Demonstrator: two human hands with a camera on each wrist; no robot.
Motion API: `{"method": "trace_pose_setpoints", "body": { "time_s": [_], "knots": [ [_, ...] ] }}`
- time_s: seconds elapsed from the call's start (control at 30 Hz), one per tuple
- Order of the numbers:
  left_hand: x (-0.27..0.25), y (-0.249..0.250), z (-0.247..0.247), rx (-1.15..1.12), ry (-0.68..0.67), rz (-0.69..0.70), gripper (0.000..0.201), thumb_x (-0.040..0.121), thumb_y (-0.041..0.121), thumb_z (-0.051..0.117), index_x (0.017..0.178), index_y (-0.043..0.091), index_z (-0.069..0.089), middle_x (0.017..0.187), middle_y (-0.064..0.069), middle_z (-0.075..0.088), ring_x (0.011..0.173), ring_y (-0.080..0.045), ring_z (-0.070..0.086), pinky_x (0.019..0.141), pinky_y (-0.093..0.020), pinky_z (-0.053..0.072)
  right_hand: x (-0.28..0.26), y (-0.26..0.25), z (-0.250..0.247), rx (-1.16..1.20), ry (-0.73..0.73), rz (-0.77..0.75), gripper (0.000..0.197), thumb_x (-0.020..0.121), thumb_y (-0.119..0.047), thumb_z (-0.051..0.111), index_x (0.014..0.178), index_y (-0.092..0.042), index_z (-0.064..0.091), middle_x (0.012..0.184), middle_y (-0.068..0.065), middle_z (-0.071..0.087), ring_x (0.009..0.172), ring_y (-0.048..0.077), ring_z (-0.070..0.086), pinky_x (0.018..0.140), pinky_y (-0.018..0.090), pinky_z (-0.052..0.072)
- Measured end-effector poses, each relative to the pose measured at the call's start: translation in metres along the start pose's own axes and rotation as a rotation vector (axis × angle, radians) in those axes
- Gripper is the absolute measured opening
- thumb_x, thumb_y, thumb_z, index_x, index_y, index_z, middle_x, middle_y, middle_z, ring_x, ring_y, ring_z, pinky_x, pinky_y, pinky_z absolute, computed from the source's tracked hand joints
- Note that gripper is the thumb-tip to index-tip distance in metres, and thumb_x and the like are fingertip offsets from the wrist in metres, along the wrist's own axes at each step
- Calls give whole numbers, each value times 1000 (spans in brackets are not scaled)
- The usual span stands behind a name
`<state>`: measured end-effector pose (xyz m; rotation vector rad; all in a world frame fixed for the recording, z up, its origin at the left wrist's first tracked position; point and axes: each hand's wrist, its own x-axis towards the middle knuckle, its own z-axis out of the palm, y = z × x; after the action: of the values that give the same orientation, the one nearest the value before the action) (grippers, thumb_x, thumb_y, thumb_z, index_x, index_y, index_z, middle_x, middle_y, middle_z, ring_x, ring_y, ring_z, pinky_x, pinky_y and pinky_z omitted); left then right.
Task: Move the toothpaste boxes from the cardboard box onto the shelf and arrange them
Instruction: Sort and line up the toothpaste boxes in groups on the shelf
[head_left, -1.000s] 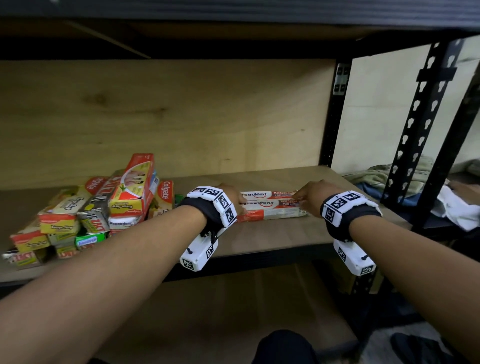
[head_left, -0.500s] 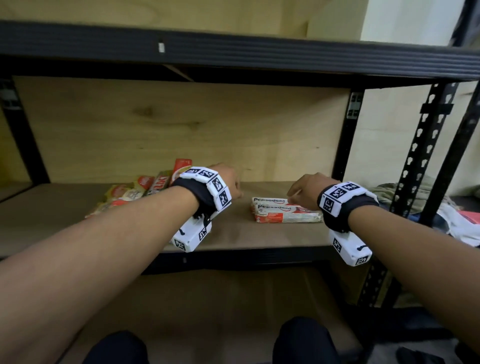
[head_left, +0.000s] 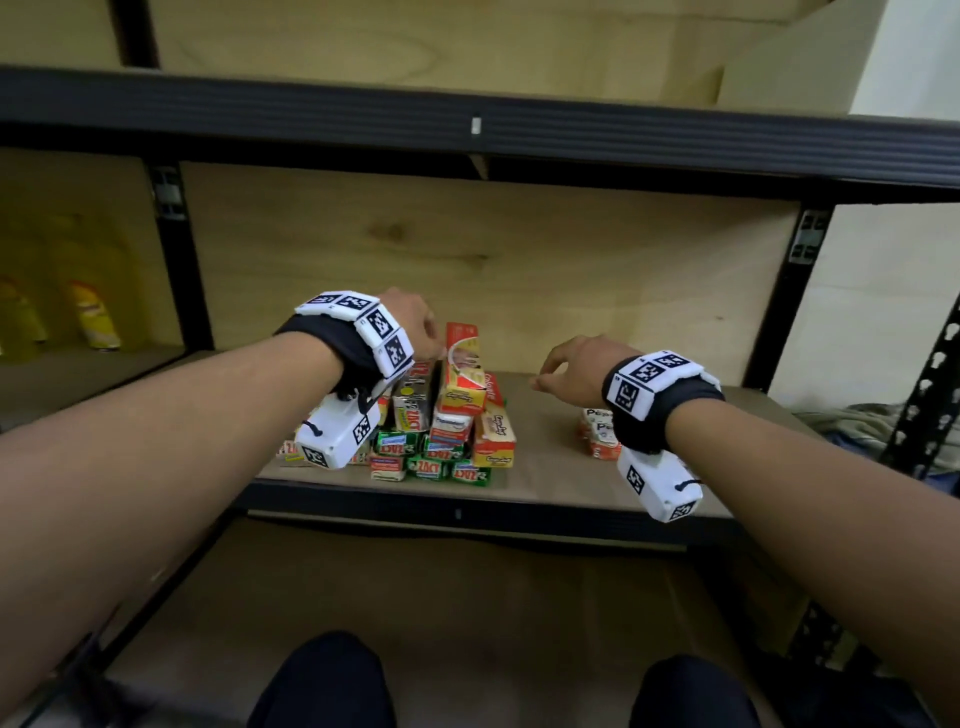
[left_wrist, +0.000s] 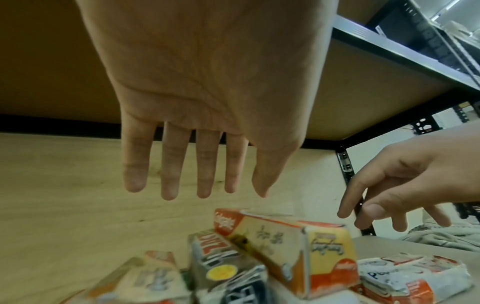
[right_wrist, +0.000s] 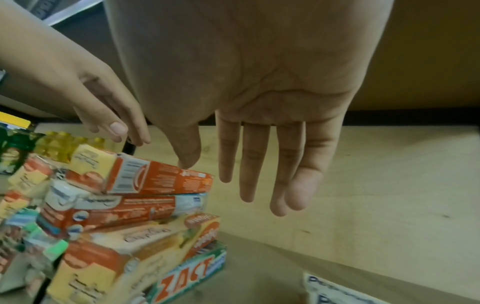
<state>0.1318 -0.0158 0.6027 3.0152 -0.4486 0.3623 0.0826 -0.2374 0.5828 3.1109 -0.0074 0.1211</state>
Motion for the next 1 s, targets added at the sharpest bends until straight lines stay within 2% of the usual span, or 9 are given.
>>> {"method": "trace_pose_setpoints", "body": {
  "time_s": [0.13, 0.27, 0.37, 0.5, 0.6, 0.7, 0.8, 0.87, 1.0],
  "knots": [
    [-7, -29, 9, -12, -55, -33, 40, 92, 47, 60, 121, 21, 67, 123, 0, 66, 108, -21, 61, 87, -28, 48, 9, -37, 1, 122, 8, -36, 59, 95, -63, 42, 132, -21, 59, 130, 6, 62, 113, 26, 61, 89, 33, 50],
    [-9, -45, 28, -41, -131, -23, 51, 90, 62, 55, 125, 26, 63, 128, 4, 62, 112, -20, 58, 90, -27, 45, 25, -67, 10, 279, -3, -14, 82, 90, -77, 32, 133, -11, 55, 123, 13, 65, 103, 32, 66, 90, 43, 56],
    [-7, -52, 41, -80, -162, -19, 57, 87, 68, 53, 129, 31, 60, 132, 6, 60, 113, -18, 58, 88, -26, 43, 32, -80, 14, 349, -32, 34, 87, 87, -78, 37, 132, -6, 53, 122, 13, 65, 100, 31, 68, 89, 42, 57],
    [-4, -58, 49, -116, -129, -16, 54, 85, 68, 54, 124, 31, 61, 127, 7, 62, 110, -16, 58, 92, -28, 47, 42, -85, 19, 444, -77, 65, 74, 78, -74, 57, 113, -9, 64, 111, 10, 69, 95, 28, 70, 87, 41, 58],
    [-5, -56, 48, -94, -117, -16, 53, 87, 67, 54, 123, 29, 61, 127, 6, 61, 109, -18, 58, 88, -27, 46, 47, -78, 23, 744, -81, 121, 49, 69, -54, 76, 90, -11, 65, 90, 9, 75, 77, 27, 75, 77, 45, 62],
    [-8, -47, 44, -71, -107, -27, 51, 90, 63, 53, 121, 24, 62, 120, 2, 64, 98, -17, 58, 74, -24, 42, 41, -66, 22, 844, -96, 168, 46, 68, -43, 79, 95, -7, 66, 85, 10, 76, 72, 28, 75, 73, 47, 62],
    [-8, -36, 41, -72, -105, -39, 51, 89, 62, 54, 118, 21, 63, 116, 0, 66, 95, -18, 61, 64, -24, 41, 34, -52, 22, 841, -130, 223, 59, 59, -43, 82, 103, -7, 64, 97, 13, 73, 79, 34, 74, 70, 50, 62],
    [-6, -29, 41, -74, -109, -33, 53, 88, 63, 54, 116, 19, 64, 114, -1, 67, 93, -18, 62, 64, -22, 42, 32, -40, 23, 776, -132, 233, 63, 57, -44, 81, 105, -8, 64, 97, 12, 73, 81, 33, 74, 71, 50, 62],
    [5, -9, 43, 3, -76, 41, 53, 90, 62, 53, 114, 16, 65, 114, -4, 67, 91, -19, 57, 67, -26, 43, 25, -15, 24, 743, -125, 272, 47, 66, -39, 81, 98, -9, 63, 92, 12, 74, 79, 30, 74, 73, 50, 62]
  ]
}}
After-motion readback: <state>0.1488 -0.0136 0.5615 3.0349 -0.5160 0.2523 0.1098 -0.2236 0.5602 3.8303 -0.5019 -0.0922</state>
